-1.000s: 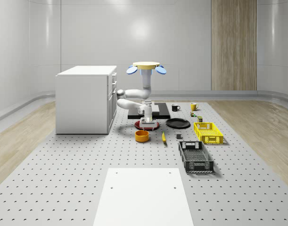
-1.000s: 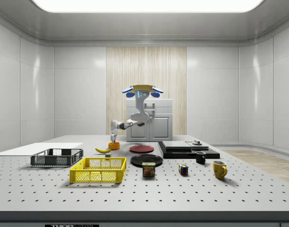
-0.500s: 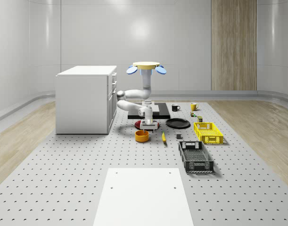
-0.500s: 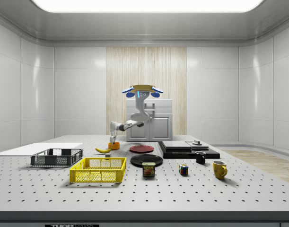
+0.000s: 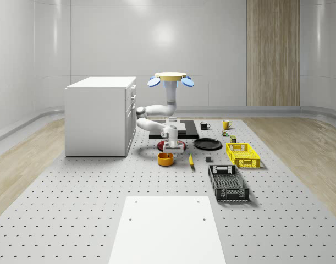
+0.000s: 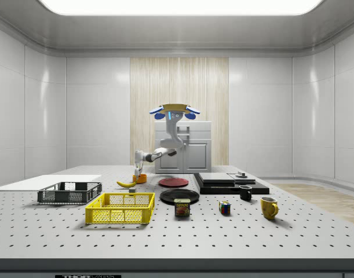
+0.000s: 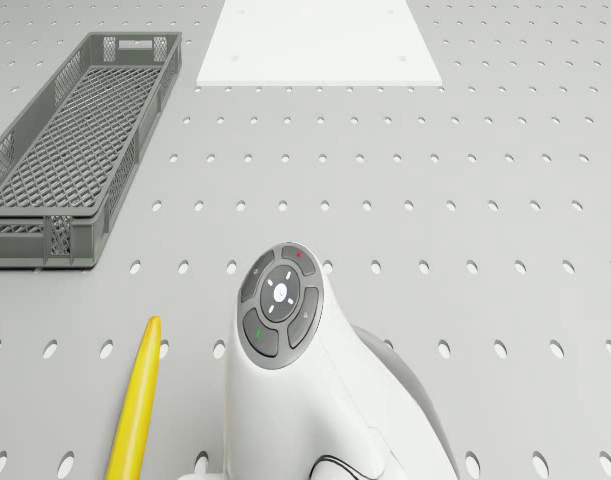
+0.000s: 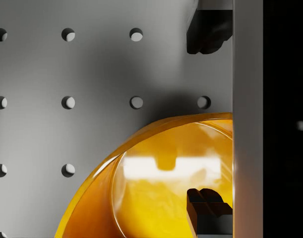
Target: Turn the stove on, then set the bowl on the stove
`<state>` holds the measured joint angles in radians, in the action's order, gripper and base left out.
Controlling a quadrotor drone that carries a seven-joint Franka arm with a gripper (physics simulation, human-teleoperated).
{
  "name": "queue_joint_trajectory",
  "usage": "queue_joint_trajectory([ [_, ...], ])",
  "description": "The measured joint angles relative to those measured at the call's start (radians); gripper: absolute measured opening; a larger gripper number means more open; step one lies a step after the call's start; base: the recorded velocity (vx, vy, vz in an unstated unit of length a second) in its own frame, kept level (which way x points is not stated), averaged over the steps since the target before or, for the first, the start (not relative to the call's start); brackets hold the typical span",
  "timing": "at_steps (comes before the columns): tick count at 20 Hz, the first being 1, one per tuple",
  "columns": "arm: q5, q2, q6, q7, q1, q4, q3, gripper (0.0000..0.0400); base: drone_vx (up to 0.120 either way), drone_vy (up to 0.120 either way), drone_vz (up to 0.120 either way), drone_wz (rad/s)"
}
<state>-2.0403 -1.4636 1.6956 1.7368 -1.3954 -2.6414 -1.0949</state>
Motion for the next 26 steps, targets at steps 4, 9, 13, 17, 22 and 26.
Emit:
queue_joint_trajectory([
  [4, 0.001, 0.007, -0.001, -0.008, -0.005, 0.014, -0.003, 0.0400, 0.000, 0.000, 0.000, 0.000],
  [9, -0.001, 0.016, -0.007, -0.003, -0.015, 0.020, -0.004, 0.0400, 0.000, 0.000, 0.000, 0.000],
  [13, -0.003, 0.022, -0.011, 0.001, -0.021, 0.022, -0.004, 0.0334, 0.000, 0.000, 0.000, 0.000],
  [17, -0.004, 0.025, -0.014, 0.003, -0.022, 0.022, -0.005, 0.0186, 0.000, 0.000, 0.000, 0.000],
  [22, -0.006, 0.028, -0.017, 0.002, -0.022, 0.023, -0.005, 0.0125, 0.000, 0.000, 0.000, 0.000],
  [26, -0.007, 0.030, -0.019, 0.002, -0.021, 0.022, -0.005, 0.0109, 0.000, 0.000, 0.000, 0.000],
])
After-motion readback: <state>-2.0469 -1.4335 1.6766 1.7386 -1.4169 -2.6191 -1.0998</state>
